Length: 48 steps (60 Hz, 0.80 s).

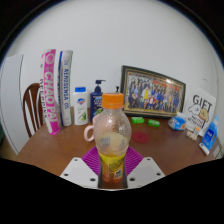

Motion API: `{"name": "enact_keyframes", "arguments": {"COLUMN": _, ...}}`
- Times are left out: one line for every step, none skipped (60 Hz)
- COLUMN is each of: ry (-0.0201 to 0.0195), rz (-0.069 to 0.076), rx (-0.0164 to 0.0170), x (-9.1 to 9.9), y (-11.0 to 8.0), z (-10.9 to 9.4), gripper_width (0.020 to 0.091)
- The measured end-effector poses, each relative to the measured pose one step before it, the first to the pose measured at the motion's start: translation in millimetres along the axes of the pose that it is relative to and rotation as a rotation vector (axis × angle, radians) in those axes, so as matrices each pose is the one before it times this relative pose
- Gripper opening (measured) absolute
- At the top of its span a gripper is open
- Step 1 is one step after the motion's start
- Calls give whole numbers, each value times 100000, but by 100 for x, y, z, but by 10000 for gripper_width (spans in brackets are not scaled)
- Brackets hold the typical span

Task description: Pour water

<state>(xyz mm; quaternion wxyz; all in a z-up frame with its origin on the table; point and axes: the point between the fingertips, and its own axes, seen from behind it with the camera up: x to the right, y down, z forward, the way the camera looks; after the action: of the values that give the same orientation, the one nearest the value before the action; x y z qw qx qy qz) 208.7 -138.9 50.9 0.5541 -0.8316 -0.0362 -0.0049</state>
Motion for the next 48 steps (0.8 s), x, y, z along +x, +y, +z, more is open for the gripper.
{"name": "enact_keyframes", "arguments": {"ry": 792, "rz": -786, "rx": 392, "x": 489, "y": -640, "z": 120, "gripper_width": 273}}
{"name": "enact_keyframes", "arguments": {"ry": 827, "rz": -966, "rx": 495, "x": 510, "y": -652, "z": 152, "gripper_width": 274}}
{"name": "enact_keyframes", "arguments": {"ry": 740, "rz": -1388, "rx": 839, "x": 684, "y": -555, "z": 191, "gripper_width": 274}}
{"name": "enact_keyframes", "arguments": {"ry": 1114, "rz": -1726, "rx": 253, "x": 606, "y": -634, "z": 243, "gripper_width": 273}}
{"name": "enact_keyframes", "arguments": {"ry": 1003, "rz": -2070, "rx": 225, "x": 784, "y": -514, "z": 179, "gripper_width": 272}}
{"name": "enact_keyframes", "arguments": {"ry": 1249, "rz": -2339, "rx": 129, "x": 664, "y": -601, "z": 332, "gripper_width": 273}}
{"name": "enact_keyframes", "arguments": {"ry": 1641, "rz": -2500, "rx": -198, "x": 489, "y": -682, "z": 388, "gripper_width": 272}}
{"name": "enact_keyframes", "arguments": {"ry": 1140, "rz": -2519, "rx": 309, "x": 626, "y": -559, "z": 426, "gripper_width": 272}}
{"name": "enact_keyframes", "arguments": {"ry": 1130, "rz": -2693, "rx": 294, "x": 633, "y": -539, "z": 456, "gripper_width": 272}}
{"name": "enact_keyframes", "arguments": {"ry": 1149, "rz": -2854, "rx": 187, "x": 609, "y": -473, "z": 497, "gripper_width": 274}}
{"name": "enact_keyframes", "arguments": {"ry": 1235, "rz": -3041, "rx": 47, "x": 642, "y": -398, "z": 516, "gripper_width": 275}}
{"name": "enact_keyframes", "arguments": {"ry": 1275, "rz": -3236, "rx": -64, "x": 608, "y": -364, "z": 561, "gripper_width": 274}}
{"name": "enact_keyframes", "arguments": {"ry": 1284, "rz": -3421, "rx": -153, "x": 608, "y": -318, "z": 574, "gripper_width": 274}}
{"name": "enact_keyframes", "arguments": {"ry": 1253, "rz": -3524, "rx": -102, "x": 553, "y": -293, "z": 601, "gripper_width": 273}}
{"name": "enact_keyframes", "arguments": {"ry": 832, "rz": -3676, "rx": 417, "x": 609, "y": -163, "z": 615, "gripper_width": 272}}
{"name": "enact_keyframes", "arguments": {"ry": 1133, "rz": -4057, "rx": 224, "x": 464, "y": -72, "z": 607, "gripper_width": 273}}
{"name": "enact_keyframes", "arguments": {"ry": 1449, "rz": -4468, "rx": -721, "x": 296, "y": -436, "z": 670, "gripper_width": 272}}
{"name": "enact_keyframes", "arguments": {"ry": 1150, "rz": -4285, "rx": -124, "x": 400, "y": -205, "z": 634, "gripper_width": 272}}
{"name": "enact_keyframes", "arguments": {"ry": 1208, "rz": -4330, "rx": -161, "x": 370, "y": -183, "z": 655, "gripper_width": 272}}
{"name": "enact_keyframes", "arguments": {"ry": 1123, "rz": -4487, "rx": -259, "x": 292, "y": -135, "z": 646, "gripper_width": 272}}
{"name": "enact_keyframes", "arguments": {"ry": 902, "rz": -4587, "rx": -222, "x": 226, "y": -145, "z": 632, "gripper_width": 273}}
{"name": "enact_keyframes", "arguments": {"ry": 691, "rz": -4457, "rx": 393, "x": 191, "y": -67, "z": 567, "gripper_width": 273}}
{"name": "enact_keyframes", "arguments": {"ry": 970, "rz": -4595, "rx": -101, "x": -37, "y": -264, "z": 688, "gripper_width": 273}}
{"name": "enact_keyframes", "arguments": {"ry": 545, "rz": -4804, "rx": 129, "x": -6, "y": -206, "z": 625, "gripper_width": 273}}
{"name": "enact_keyframes", "arguments": {"ry": 470, "rz": -5217, "rx": -39, "x": -50, "y": -157, "z": 625, "gripper_width": 273}}
{"name": "enact_keyframes", "arguments": {"ry": 471, "rz": -5396, "rx": -163, "x": -56, "y": -155, "z": 618, "gripper_width": 272}}
{"name": "enact_keyframes", "arguments": {"ry": 477, "rz": -5280, "rx": -182, "x": -54, "y": -150, "z": 581, "gripper_width": 272}}
{"name": "enact_keyframes", "arguments": {"ry": 500, "rz": -5149, "rx": -113, "x": -93, "y": -121, "z": 551, "gripper_width": 273}}
{"name": "enact_keyframes", "arguments": {"ry": 466, "rz": -5029, "rx": -87, "x": -114, "y": -129, "z": 549, "gripper_width": 272}}
{"name": "enact_keyframes", "arguments": {"ry": 450, "rz": -4850, "rx": -42, "x": -106, "y": -132, "z": 524, "gripper_width": 273}}
{"name": "enact_keyframes", "arguments": {"ry": 461, "rz": -4560, "rx": -126, "x": -123, "y": -93, "z": 503, "gripper_width": 274}}
{"name": "enact_keyframes", "arguments": {"ry": 438, "rz": -4383, "rx": -362, "x": -114, "y": -62, "z": 503, "gripper_width": 272}}
{"name": "enact_keyframes", "arguments": {"ry": 201, "rz": -4763, "rx": -115, "x": -13, "y": 115, "z": 428, "gripper_width": 272}}
{"name": "enact_keyframes", "arguments": {"ry": 163, "rz": -4746, "rx": -716, "x": -148, "y": -27, "z": 458, "gripper_width": 272}}
{"name": "enact_keyframes", "arguments": {"ry": 338, "rz": -4659, "rx": -735, "x": -183, "y": -118, "z": 423, "gripper_width": 274}}
{"name": "enact_keyframes", "arguments": {"ry": 278, "rz": -4042, "rx": -447, "x": -115, "y": -55, "z": 379, "gripper_width": 273}}
{"name": "enact_keyframes", "arguments": {"ry": 357, "rz": -3853, "rx": -339, "x": -54, "y": -71, "z": 381, "gripper_width": 272}}
{"name": "enact_keyframes", "arguments": {"ry": 420, "rz": -4145, "rx": -666, "x": -31, "y": 18, "z": 354, "gripper_width": 272}}
{"name": "enact_keyframes", "arguments": {"ry": 518, "rz": -4404, "rx": -949, "x": 20, "y": 95, "z": 329, "gripper_width": 271}}
{"name": "enact_keyframes", "arguments": {"ry": 762, "rz": -4033, "rx": -1025, "x": 95, "y": 125, "z": 278, "gripper_width": 271}}
{"name": "enact_keyframes", "arguments": {"ry": 1058, "rz": -3414, "rx": -789, "x": 181, "y": 62, "z": 248, "gripper_width": 272}}
{"name": "enact_keyframes", "arguments": {"ry": 1200, "rz": -2990, "rx": -296, "x": 202, "y": -36, "z": 230, "gripper_width": 274}}
{"name": "enact_keyframes", "arguments": {"ry": 1090, "rz": -2921, "rx": 61, "x": 203, "y": -86, "z": 197, "gripper_width": 272}}
{"name": "enact_keyframes", "arguments": {"ry": 894, "rz": -3018, "rx": 436, "x": 151, "y": 63, "z": 285, "gripper_width": 271}}
{"name": "enact_keyframes", "arguments": {"ry": 775, "rz": -3372, "rx": -420, "x": 203, "y": -21, "z": 95, "gripper_width": 273}}
{"name": "enact_keyframes", "arguments": {"ry": 846, "rz": -3337, "rx": -601, "x": 156, "y": 85, "z": 128, "gripper_width": 272}}
{"name": "enact_keyframes", "arguments": {"ry": 793, "rz": -2991, "rx": -189, "x": 183, "y": -8, "z": 97, "gripper_width": 273}}
{"name": "enact_keyframes", "arguments": {"ry": 778, "rz": -2469, "rx": 132, "x": 134, "y": -57, "z": 78, "gripper_width": 273}}
